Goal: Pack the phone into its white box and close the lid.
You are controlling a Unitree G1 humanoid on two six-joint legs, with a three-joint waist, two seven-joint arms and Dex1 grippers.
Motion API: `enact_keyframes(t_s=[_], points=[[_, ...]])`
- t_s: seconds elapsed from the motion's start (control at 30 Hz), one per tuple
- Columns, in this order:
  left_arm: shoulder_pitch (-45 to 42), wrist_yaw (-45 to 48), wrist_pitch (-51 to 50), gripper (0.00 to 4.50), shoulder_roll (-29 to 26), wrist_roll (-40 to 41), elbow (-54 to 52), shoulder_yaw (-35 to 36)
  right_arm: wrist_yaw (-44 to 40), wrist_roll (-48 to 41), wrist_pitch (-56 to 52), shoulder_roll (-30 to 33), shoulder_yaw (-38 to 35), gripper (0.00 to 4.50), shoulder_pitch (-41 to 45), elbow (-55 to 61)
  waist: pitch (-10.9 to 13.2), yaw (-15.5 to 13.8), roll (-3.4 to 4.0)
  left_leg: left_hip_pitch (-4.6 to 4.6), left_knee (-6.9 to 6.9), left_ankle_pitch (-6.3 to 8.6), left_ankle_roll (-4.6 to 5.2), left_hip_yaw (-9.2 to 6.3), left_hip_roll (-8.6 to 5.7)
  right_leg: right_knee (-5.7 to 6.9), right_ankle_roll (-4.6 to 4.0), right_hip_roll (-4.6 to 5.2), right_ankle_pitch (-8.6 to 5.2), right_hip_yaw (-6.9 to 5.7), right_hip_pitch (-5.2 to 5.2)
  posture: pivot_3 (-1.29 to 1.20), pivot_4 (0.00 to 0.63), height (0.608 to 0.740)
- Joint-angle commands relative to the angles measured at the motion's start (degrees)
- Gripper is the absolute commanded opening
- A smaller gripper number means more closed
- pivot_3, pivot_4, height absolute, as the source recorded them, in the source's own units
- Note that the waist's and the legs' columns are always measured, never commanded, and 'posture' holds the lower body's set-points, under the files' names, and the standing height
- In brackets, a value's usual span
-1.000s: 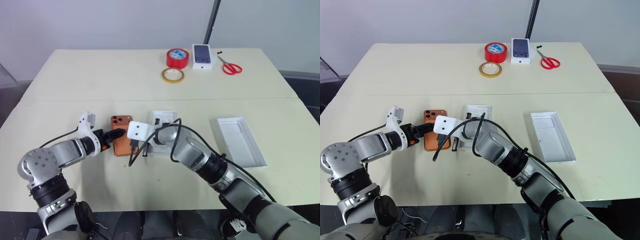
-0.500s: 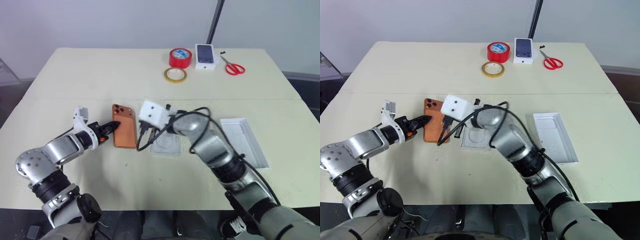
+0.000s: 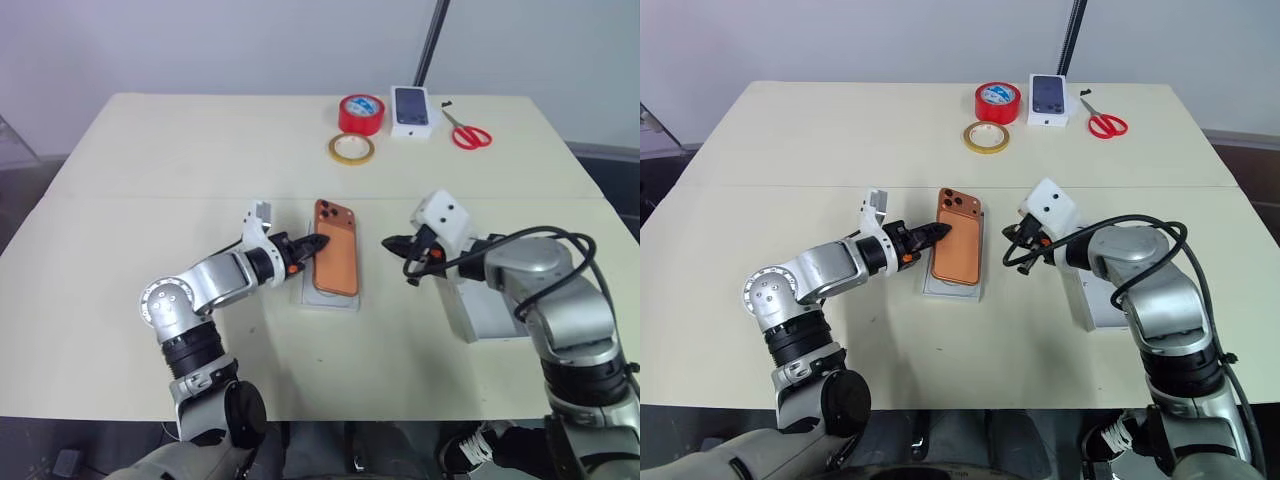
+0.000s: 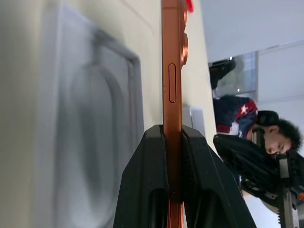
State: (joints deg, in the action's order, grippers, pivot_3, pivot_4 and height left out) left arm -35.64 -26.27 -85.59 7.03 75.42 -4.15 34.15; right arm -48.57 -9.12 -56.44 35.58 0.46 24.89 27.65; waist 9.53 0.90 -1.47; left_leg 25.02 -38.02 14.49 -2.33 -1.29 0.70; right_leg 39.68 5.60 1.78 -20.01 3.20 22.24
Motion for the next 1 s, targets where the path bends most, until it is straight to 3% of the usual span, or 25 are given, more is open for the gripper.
enact_keyframes(t_s=[0.03,0.77,0.87,1.0], points=[[0.5,0.0,2.8,0.11,0.0,1.8,-0.1,-3.4,1.8,-2.2,-0.1,1.4,-2.9,0.00,-1.2,3.9,0.0,-0.2,0.00,0.00,0.00,-0.01,0.00,0.00,0.00,0.00,0.00,-0.01,0.00,0.00,0.00,0.00,0.150,0.717],[3.8,-1.5,8.5,0.11,-6.2,7.6,3.2,-13.1,6.2,-6.7,3.4,4.0,-1.3,0.00,-2.4,1.8,0.0,-0.4,0.00,0.02,-0.07,-0.20,-0.31,-0.04,-0.04,-0.02,0.00,-0.05,0.00,-0.02,-0.08,0.00,0.150,0.717],[4.1,-1.4,9.4,1.36,-6.9,8.1,3.3,-14.0,6.6,-6.9,3.3,4.0,-1.3,0.00,-2.4,1.9,0.0,-0.4,0.01,0.02,-0.07,-0.21,-0.32,-0.05,-0.03,-0.02,0.00,-0.05,0.00,-0.02,-0.07,0.00,0.150,0.717],[3.6,-1.5,10.4,3.37,-9.2,10.0,3.1,-14.0,7.1,-7.1,3.3,4.4,-0.9,0.00,-2.6,2.2,0.0,-0.4,0.01,0.02,-0.07,-0.21,-0.32,-0.05,-0.03,-0.02,0.00,-0.05,0.00,-0.02,-0.07,0.00,0.150,0.717]])
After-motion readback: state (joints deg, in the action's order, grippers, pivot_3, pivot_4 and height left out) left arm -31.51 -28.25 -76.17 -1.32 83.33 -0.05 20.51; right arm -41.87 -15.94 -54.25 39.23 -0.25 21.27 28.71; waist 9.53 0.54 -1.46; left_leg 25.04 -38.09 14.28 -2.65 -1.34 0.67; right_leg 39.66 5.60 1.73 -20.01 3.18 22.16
